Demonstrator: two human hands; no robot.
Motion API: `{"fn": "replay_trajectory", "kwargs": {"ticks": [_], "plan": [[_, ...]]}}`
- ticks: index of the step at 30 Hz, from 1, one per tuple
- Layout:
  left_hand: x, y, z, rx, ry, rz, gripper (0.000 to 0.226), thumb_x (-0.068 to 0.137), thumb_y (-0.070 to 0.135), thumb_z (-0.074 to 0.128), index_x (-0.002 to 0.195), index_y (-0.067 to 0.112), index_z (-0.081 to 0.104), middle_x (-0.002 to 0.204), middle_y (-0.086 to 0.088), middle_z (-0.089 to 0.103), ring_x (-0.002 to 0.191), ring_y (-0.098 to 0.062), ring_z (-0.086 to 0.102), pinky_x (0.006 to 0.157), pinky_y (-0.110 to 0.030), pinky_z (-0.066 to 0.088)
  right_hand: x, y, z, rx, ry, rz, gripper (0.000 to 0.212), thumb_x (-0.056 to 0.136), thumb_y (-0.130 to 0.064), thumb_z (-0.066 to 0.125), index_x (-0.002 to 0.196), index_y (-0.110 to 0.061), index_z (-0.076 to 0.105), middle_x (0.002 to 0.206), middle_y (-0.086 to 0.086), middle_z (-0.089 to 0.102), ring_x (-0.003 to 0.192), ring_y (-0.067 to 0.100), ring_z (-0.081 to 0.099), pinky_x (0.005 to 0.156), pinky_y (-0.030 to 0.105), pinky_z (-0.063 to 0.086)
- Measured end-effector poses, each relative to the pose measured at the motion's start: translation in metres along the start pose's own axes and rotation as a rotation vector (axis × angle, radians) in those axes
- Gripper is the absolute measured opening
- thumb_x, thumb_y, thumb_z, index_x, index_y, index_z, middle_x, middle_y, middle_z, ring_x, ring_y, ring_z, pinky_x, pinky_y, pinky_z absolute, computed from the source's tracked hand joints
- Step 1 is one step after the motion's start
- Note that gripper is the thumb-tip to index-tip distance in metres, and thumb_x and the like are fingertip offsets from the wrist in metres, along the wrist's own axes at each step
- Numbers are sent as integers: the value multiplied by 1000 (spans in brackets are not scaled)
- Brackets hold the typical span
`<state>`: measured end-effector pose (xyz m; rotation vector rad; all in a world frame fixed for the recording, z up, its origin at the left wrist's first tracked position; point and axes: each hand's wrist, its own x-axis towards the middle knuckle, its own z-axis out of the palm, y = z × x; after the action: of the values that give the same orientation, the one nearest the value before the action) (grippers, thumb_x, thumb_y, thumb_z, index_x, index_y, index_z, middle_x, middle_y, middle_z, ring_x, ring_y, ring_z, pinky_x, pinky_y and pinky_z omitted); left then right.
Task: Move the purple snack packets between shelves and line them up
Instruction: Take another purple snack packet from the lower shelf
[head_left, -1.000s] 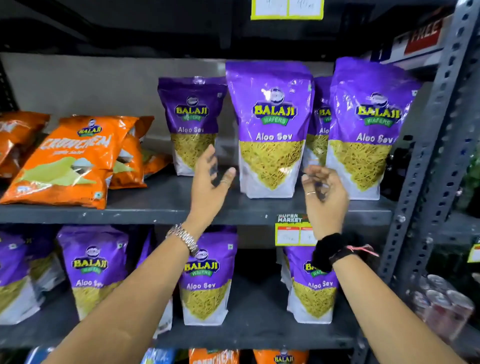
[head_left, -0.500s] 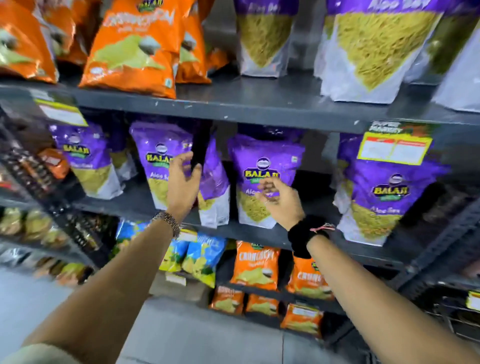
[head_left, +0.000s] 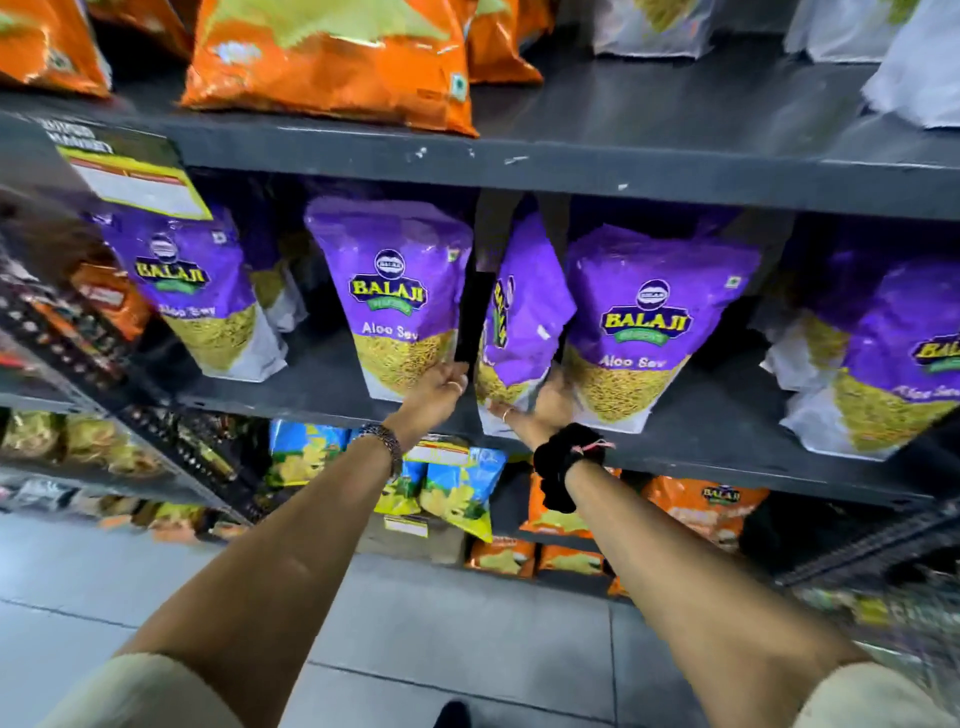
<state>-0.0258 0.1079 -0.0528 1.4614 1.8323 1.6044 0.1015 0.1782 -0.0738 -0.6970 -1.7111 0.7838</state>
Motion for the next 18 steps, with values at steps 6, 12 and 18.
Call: {"fn": "replay_trajectory", "kwargs": {"ticks": [6, 12, 18], "plan": [[10, 8, 24, 36, -70, 0, 38, 95, 14, 41, 131, 8, 49, 104, -7, 53, 92, -18, 48, 84, -33, 39, 16, 12, -40, -16, 67, 44, 86, 51, -28, 86, 123, -17, 40, 113, 2, 60, 97, 13, 54, 86, 23, 44], [6, 10, 15, 35, -137, -5, 47, 94, 17, 48, 138, 8, 39, 133, -6, 50, 116, -17, 49, 84, -26, 46, 24, 24, -68, -48, -36, 5, 53, 48, -23, 89, 87, -20, 53, 83, 0, 60, 81, 19, 55, 64, 3, 47], [-26, 12, 4, 61, -203, 5, 68, 84, 11, 63, 142, 2, 29, 151, -10, 35, 136, -18, 38, 95, -11, 32, -2, 37, -85, 54, -287, 58, 61, 45, -23, 90, 98, -14, 61, 106, 9, 71, 99, 25, 66, 93, 44, 52]]}}
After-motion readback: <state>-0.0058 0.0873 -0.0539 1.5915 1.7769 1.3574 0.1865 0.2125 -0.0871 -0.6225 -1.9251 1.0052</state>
